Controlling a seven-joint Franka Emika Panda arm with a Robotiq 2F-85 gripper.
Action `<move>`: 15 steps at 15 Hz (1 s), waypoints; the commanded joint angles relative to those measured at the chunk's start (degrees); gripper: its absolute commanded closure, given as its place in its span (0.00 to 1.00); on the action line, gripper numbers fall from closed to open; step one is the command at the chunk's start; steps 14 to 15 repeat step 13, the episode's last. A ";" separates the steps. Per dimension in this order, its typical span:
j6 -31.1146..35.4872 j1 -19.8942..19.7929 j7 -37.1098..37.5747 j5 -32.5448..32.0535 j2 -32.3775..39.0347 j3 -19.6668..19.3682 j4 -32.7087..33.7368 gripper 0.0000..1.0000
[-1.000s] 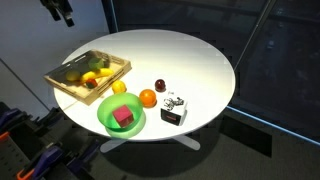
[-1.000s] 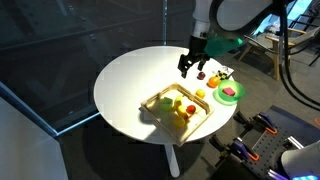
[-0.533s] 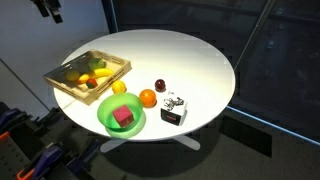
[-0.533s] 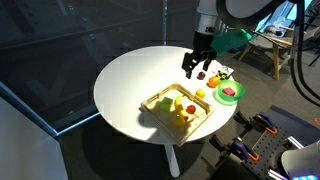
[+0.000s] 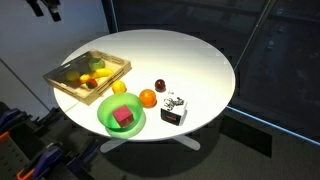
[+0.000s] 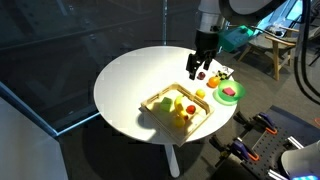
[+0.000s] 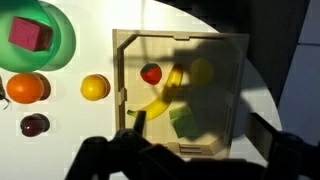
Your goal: Remove the light green block from the stack in the green bowl and move it into the wooden tray
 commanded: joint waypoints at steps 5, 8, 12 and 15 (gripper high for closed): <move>-0.77 -1.30 -1.71 0.25 -0.18 1.15 0.08 0.00; -0.78 -1.30 -1.76 0.25 -0.19 1.14 0.08 0.00; -0.78 -1.30 -1.83 0.24 -0.19 1.14 0.08 0.00; -0.78 -1.30 -1.84 0.24 -0.19 1.14 0.08 0.00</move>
